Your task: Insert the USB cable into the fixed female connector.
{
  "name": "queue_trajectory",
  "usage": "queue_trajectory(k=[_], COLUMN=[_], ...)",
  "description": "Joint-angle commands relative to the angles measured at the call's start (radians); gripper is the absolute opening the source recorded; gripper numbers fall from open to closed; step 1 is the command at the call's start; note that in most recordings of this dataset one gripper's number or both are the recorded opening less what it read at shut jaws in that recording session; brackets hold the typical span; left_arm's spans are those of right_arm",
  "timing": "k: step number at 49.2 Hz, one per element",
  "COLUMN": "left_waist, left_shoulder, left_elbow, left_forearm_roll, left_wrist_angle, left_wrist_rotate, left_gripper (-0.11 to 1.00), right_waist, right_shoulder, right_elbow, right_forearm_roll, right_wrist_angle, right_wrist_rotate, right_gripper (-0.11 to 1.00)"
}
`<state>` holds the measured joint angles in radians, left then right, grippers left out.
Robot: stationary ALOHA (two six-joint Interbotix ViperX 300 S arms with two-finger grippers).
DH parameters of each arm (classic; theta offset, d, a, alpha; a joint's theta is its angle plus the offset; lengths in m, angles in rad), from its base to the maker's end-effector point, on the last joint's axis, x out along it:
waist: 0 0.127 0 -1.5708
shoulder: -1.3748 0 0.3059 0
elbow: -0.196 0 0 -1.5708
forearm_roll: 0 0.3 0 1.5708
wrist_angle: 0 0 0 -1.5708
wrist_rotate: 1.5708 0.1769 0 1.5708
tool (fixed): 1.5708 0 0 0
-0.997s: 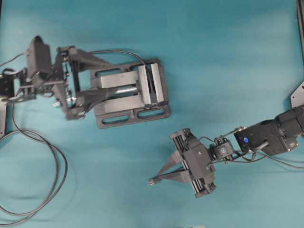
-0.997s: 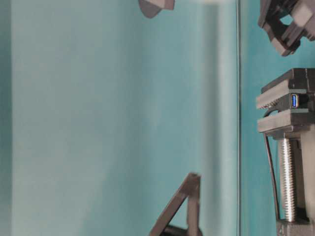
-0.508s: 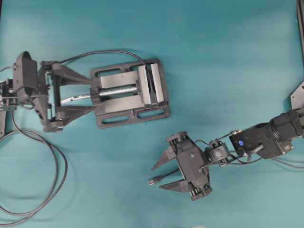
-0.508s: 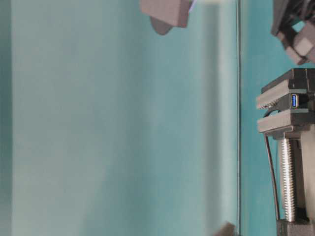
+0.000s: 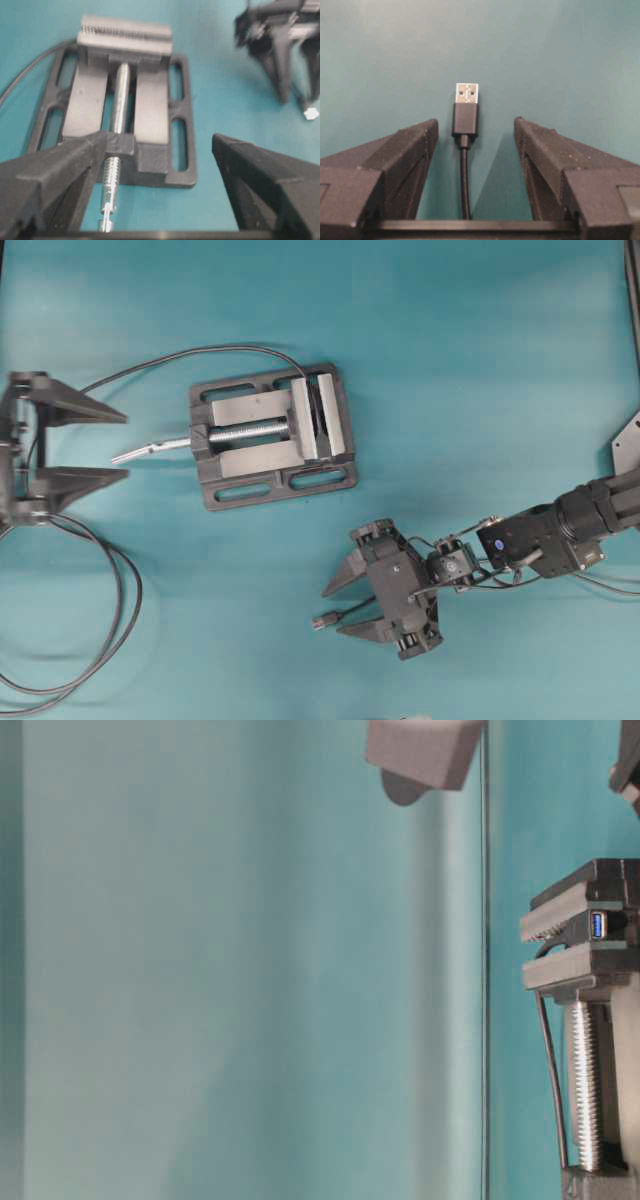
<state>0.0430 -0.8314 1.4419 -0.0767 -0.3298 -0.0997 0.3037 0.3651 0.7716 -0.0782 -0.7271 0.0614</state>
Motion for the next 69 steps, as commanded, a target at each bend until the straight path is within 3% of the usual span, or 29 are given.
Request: queue_trajectory(k=[1,9,14,26,34,45,69], left_waist=[-0.003,-0.003,-0.003,-0.003,-0.003,-0.003,-0.003], left_shoulder=[-0.101,-0.238,-0.262,-0.262,-0.262,-0.262,-0.262], left_elbow=[0.015,0.025,0.026,0.037,0.048,0.051,0.051], left_forearm_roll=[-0.003,-0.003,-0.003,-0.003,-0.003,-0.003,-0.003], left_wrist_angle=[0.058,0.249,0.293,0.282,0.268,0.267,0.267], left_wrist_rotate=[-0.026,-0.035,-0.037,-0.046,-0.066,-0.066,-0.066], left_gripper=[1.00,1.00,1.00,1.00,1.00,1.00,1.00], right_waist=[0.003,0.009,0.017,0.035,0.060,0.092,0.107], right_shoulder=[-0.012,-0.008,-0.003,0.012,0.026,0.028,0.026], right_elbow=[-0.014,-0.014,-0.015,-0.025,-0.031,-0.012,0.003], right_forearm_roll=[0.014,0.018,0.018,0.034,0.084,0.141,0.146], right_wrist_angle=[-0.005,0.021,0.054,0.066,0.066,0.067,0.066], right_wrist_rotate=[0.002,0.002,0.002,0.002,0.002,0.002,0.031], right_gripper=[0.66,0.65,0.65,0.65,0.63,0.52,0.50])
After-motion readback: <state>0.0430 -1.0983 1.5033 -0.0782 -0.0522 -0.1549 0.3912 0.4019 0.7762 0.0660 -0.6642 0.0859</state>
